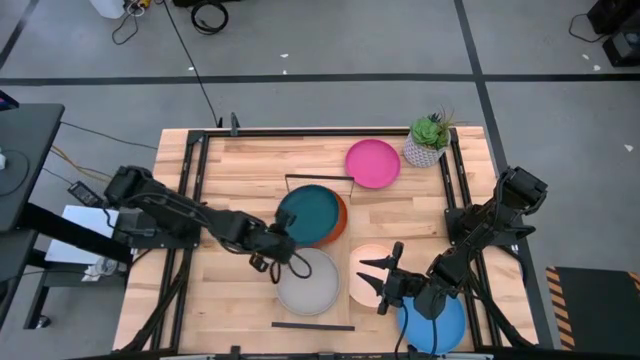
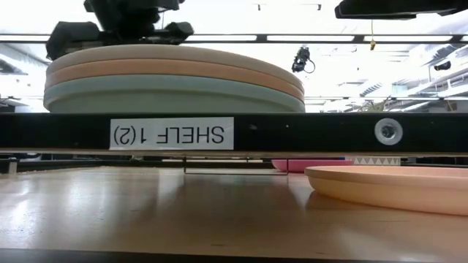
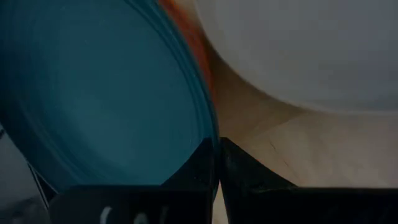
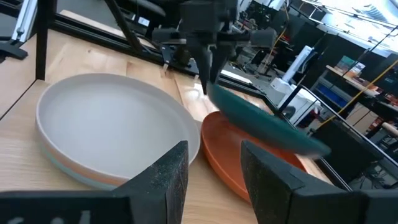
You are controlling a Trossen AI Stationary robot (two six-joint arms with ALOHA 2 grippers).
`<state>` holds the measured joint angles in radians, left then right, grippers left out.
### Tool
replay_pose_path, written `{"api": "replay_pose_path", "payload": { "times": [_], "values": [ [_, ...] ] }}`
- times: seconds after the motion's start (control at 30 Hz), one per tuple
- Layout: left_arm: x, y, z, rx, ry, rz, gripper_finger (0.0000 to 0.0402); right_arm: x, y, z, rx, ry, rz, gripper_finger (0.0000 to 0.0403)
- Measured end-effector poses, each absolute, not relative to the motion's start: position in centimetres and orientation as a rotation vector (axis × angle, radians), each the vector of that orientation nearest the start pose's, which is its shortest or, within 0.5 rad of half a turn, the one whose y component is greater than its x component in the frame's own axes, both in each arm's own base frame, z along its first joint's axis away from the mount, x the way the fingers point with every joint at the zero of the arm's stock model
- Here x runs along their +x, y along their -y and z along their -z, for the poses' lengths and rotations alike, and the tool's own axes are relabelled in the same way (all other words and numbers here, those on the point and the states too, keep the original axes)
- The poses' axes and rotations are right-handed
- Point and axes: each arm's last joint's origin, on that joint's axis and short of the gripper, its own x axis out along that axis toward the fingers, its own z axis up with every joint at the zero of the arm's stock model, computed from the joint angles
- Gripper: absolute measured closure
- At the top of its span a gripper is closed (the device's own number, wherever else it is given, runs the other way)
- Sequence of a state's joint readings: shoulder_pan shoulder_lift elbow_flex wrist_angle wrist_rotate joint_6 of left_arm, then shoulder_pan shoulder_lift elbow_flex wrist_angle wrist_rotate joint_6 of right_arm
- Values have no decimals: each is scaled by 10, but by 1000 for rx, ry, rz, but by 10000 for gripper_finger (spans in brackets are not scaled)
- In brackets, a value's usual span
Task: Place and stack plates onto a shelf
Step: Stack the dark blue plate on top of the orange plate on the shelf
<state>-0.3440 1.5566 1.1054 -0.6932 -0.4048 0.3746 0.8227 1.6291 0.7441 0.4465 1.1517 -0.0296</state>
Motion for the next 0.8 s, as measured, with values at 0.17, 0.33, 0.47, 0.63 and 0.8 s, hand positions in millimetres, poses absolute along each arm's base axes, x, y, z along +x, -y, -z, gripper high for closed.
{"api": "replay_pose_path", "payload": {
  "times": [0.17, 0.33, 0.47, 0.63, 0.8],
  "values": [
    [301, 96, -221, 830, -1107, 193, 386, 228, -211, -182, -397, -246, 311, 250],
    [303, 94, -212, 935, -1146, 104, 361, 224, -214, -182, -389, -241, 296, 250],
    [305, 96, -213, 954, -1124, 111, 313, 222, -216, -181, -374, -238, 288, 250],
    [306, 97, -220, 944, -1097, 96, 262, 221, -217, -180, -363, -245, 285, 250],
    [309, 97, -233, 781, -1068, -14, 255, 220, -216, -176, -328, -266, 266, 250]
  ]
}}
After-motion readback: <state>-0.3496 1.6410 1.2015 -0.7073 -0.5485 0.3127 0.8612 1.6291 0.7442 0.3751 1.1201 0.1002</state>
